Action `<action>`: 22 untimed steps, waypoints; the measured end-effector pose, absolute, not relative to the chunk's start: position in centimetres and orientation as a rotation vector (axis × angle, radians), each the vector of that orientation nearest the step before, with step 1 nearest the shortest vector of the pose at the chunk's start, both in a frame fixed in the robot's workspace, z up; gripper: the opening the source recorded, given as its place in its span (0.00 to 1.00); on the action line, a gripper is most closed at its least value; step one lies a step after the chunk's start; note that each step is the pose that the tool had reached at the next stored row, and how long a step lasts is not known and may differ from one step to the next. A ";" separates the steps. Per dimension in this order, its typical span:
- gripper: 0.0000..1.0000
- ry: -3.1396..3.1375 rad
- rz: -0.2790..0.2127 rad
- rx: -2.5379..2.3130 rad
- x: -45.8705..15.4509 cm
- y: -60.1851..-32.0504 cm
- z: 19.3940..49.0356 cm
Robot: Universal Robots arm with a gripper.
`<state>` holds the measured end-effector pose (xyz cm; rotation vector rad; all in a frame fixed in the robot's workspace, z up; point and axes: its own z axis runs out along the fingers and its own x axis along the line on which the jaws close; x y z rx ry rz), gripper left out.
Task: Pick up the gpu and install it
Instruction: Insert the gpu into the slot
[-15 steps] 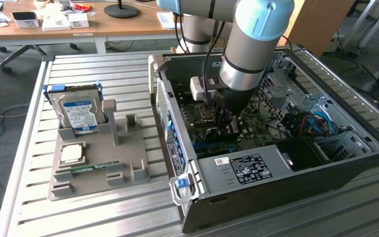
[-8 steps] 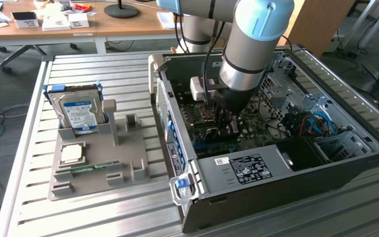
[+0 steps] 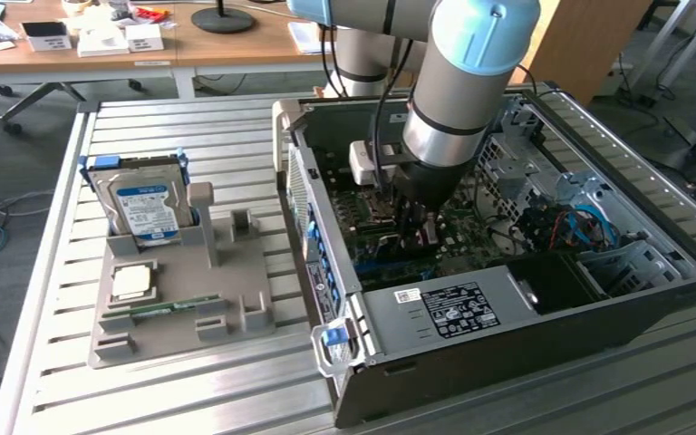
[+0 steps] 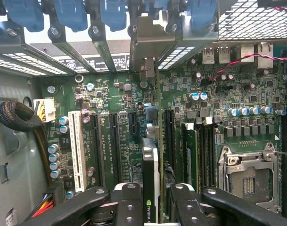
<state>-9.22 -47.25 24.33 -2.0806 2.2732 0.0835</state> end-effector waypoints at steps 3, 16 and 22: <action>0.27 2.273 0.084 -2.081 -9.2 -47.2 24.3; 0.40 2.273 0.084 -2.081 -9.2 -47.2 24.4; 0.40 2.273 0.084 -2.080 -9.2 -47.2 24.6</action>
